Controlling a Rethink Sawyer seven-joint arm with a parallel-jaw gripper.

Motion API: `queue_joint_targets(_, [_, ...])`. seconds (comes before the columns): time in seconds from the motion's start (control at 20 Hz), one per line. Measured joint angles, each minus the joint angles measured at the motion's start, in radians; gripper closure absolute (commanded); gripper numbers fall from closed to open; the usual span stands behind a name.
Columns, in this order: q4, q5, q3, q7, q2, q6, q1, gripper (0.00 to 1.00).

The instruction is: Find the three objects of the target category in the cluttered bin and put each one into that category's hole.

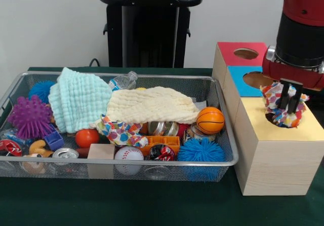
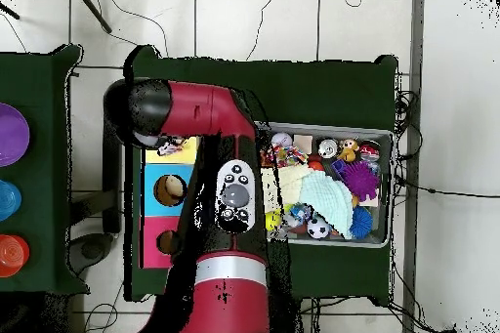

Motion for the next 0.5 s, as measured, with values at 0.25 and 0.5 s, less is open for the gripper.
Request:
queue_joint_targets(0.25, [0.000,-0.001,-0.003,0.000,0.000,-0.016,-0.007,1.00])
queue_joint_targets(0.5, [0.000,-0.003,-0.010,0.000,0.000,-0.053,0.000,1.00])
